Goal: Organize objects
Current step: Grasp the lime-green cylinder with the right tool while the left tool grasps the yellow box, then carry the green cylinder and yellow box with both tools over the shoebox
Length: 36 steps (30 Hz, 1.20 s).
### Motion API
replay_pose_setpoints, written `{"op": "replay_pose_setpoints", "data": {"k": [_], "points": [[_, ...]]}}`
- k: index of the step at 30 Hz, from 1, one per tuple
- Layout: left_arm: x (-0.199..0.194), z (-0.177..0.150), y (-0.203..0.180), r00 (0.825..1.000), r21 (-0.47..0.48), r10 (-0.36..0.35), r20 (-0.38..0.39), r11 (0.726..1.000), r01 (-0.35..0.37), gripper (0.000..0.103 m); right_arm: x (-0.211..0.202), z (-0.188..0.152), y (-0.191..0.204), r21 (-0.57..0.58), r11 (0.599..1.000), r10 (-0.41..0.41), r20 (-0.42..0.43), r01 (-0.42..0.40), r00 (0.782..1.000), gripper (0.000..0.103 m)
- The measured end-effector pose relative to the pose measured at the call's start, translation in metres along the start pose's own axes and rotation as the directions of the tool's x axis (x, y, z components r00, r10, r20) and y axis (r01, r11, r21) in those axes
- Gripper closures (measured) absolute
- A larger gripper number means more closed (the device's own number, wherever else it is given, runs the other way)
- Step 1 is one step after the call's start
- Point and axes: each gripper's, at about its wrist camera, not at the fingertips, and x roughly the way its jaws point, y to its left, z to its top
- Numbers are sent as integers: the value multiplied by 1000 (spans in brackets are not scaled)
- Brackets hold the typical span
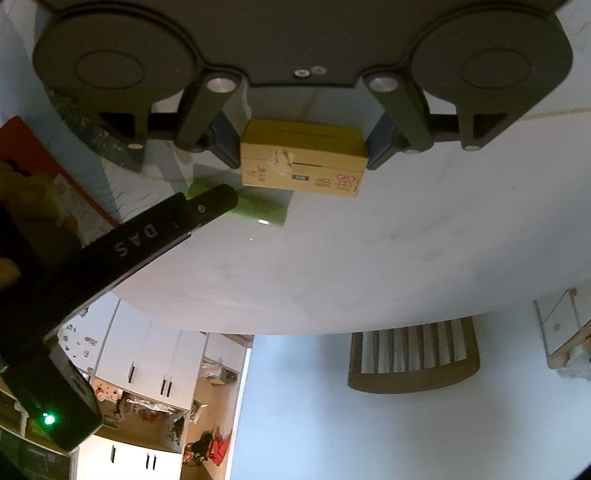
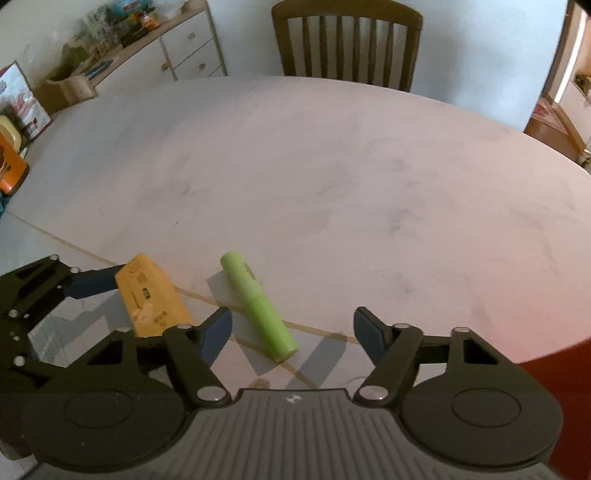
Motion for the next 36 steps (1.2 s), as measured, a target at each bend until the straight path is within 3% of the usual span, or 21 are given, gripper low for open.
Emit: {"op": "replay_pose_setpoints", "data": {"k": [14,26,36], "points": [[-14,-7,2,999,-55,26,-28,998,-28,33,8,1,31,-136,989,-51,27,54,998,84],[-33,-2,-8,998,-96,50,-47,994,-54,33,-12,-29,23,-12,1000,-13,-9,13,1000,87],[-74,12,-40,999,-111,37,-17,993,-38,33,-76,-71,5,120,992,42,20,-44,999,87]]}}
